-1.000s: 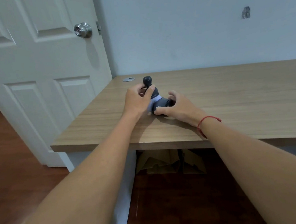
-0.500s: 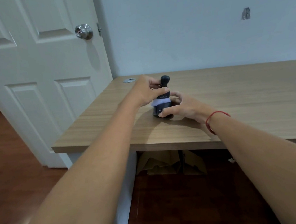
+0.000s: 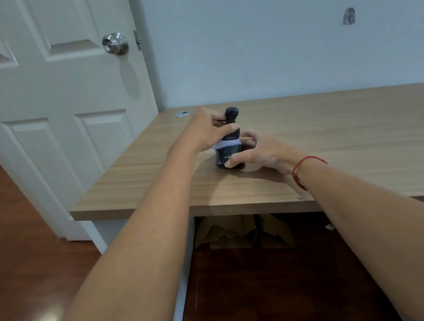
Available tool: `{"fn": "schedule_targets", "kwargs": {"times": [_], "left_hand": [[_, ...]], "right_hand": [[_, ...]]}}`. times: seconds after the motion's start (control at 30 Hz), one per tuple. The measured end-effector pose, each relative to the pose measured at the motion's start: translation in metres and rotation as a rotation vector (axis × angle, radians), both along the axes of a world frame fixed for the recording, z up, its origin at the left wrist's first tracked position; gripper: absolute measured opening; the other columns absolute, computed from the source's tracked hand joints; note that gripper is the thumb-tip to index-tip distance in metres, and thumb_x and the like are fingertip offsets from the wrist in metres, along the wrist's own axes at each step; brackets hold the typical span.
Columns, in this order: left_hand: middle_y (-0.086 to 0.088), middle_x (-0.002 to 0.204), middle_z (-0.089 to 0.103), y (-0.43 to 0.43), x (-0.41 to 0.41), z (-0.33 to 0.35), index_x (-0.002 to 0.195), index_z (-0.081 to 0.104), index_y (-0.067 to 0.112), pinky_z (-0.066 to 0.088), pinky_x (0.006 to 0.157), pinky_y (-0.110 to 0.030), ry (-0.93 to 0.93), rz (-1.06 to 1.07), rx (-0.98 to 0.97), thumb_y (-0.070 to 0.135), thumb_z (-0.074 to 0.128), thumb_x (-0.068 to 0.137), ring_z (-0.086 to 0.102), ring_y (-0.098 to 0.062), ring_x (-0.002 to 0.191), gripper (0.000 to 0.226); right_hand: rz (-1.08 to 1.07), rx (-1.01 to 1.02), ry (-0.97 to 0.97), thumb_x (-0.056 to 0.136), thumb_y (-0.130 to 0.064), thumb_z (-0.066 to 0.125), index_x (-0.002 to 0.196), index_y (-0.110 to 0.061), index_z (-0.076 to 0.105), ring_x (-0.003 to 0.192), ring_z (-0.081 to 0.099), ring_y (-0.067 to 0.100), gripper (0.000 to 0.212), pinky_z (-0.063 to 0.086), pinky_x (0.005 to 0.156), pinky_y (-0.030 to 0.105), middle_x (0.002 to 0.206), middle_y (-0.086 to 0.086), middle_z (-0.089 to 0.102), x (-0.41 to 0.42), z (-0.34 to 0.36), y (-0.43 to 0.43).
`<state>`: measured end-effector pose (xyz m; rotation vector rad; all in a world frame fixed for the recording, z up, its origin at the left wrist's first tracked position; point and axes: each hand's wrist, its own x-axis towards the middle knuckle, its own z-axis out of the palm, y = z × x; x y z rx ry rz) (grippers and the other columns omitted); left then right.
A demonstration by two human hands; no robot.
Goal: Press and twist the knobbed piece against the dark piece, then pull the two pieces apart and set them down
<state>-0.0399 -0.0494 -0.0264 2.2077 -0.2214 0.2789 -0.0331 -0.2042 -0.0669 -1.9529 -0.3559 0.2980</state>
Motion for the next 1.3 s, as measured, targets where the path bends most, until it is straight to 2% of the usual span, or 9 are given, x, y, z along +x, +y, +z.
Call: {"fn": "schedule_targets", "kwargs": {"times": [0.2,0.37,0.53,0.63,0.73,0.9,1.03,1.2,1.3], "left_hand": [[-0.015,0.112,0.071,0.008,-0.007,0.028,0.113,0.068,0.001,0.06,0.08,-0.026,0.219,-0.173,0.058,0.016,0.071,0.086,0.069,-0.021,0.104,0.031],[-0.016,0.104,0.074,0.001,0.004,0.005,0.105,0.072,0.003,0.056,0.092,-0.04,0.013,-0.037,0.036,0.016,0.071,0.085,0.07,-0.022,0.094,0.024],[-0.009,0.094,0.073,-0.001,0.01,-0.012,0.105,0.072,0.005,0.052,0.087,-0.03,-0.058,0.015,0.005,0.014,0.069,0.086,0.066,-0.015,0.086,0.02],[-0.006,0.096,0.073,0.005,0.004,0.002,0.11,0.07,0.007,0.055,0.089,-0.029,0.058,-0.071,0.011,0.014,0.07,0.086,0.067,-0.012,0.087,0.025],[-0.003,0.098,0.073,0.011,-0.008,0.02,0.113,0.068,0.007,0.06,0.075,-0.019,0.187,-0.159,-0.038,0.013,0.071,0.086,0.069,-0.007,0.085,0.029],[-0.007,0.104,0.075,0.019,-0.017,0.026,0.105,0.073,0.01,0.06,0.081,-0.027,0.363,-0.231,0.005,0.019,0.072,0.085,0.072,-0.013,0.091,0.022],[-0.003,0.091,0.074,0.013,-0.015,0.018,0.11,0.07,0.005,0.06,0.066,-0.019,0.194,-0.131,-0.069,0.016,0.07,0.087,0.07,0.001,0.072,0.027],[-0.017,0.095,0.074,0.021,0.006,-0.008,0.1,0.072,-0.001,0.054,0.089,-0.038,-0.087,0.092,-0.004,0.013,0.07,0.085,0.064,-0.016,0.081,0.02],[-0.011,0.083,0.071,0.034,0.012,-0.03,0.096,0.074,0.002,0.052,0.081,-0.037,-0.136,0.199,0.09,0.019,0.072,0.082,0.061,-0.018,0.078,0.022]], "right_hand": [[0.014,-0.021,0.003,0.054,-0.03,0.089,0.145,-0.02,0.036,0.129,0.05,0.018,0.106,0.031,0.114,0.038,0.136,-0.004,0.06,0.0,0.002,-0.002],[0.003,-0.028,0.004,0.059,-0.028,0.088,0.15,-0.018,0.03,0.134,0.045,0.018,0.108,0.029,0.115,0.038,0.144,-0.004,0.053,-0.002,0.002,-0.001],[-0.019,-0.008,0.01,0.065,-0.022,0.087,0.152,-0.014,0.024,0.135,0.044,0.016,0.109,0.028,0.114,0.033,0.147,-0.004,0.051,-0.003,0.001,-0.001],[-0.008,-0.013,0.021,0.058,-0.026,0.089,0.151,-0.015,0.026,0.136,0.044,0.018,0.113,0.027,0.116,0.037,0.145,-0.003,0.054,-0.004,0.002,-0.001],[-0.005,-0.021,0.029,0.051,-0.031,0.089,0.15,-0.017,0.029,0.133,0.046,0.017,0.117,0.029,0.116,0.039,0.142,-0.004,0.055,-0.005,0.004,0.0],[-0.003,-0.001,0.014,0.036,-0.039,0.087,0.147,-0.019,0.033,0.126,0.055,0.014,0.125,0.037,0.112,0.035,0.138,-0.003,0.06,-0.005,0.001,0.001],[0.001,-0.016,-0.003,0.037,-0.04,0.087,0.148,-0.02,0.033,0.13,0.05,0.015,0.125,0.032,0.115,0.037,0.14,-0.004,0.058,-0.006,0.002,-0.001],[-0.013,-0.045,-0.058,0.066,-0.029,0.085,0.142,-0.025,0.044,0.131,0.047,0.016,0.087,0.034,0.108,0.029,0.143,0.001,0.051,-0.006,-0.001,-0.001],[-0.055,-0.075,-0.128,0.072,-0.031,0.08,0.137,-0.027,0.052,0.117,0.051,0.015,0.071,0.036,0.097,0.026,0.132,0.002,0.055,-0.006,-0.002,0.001]]}}
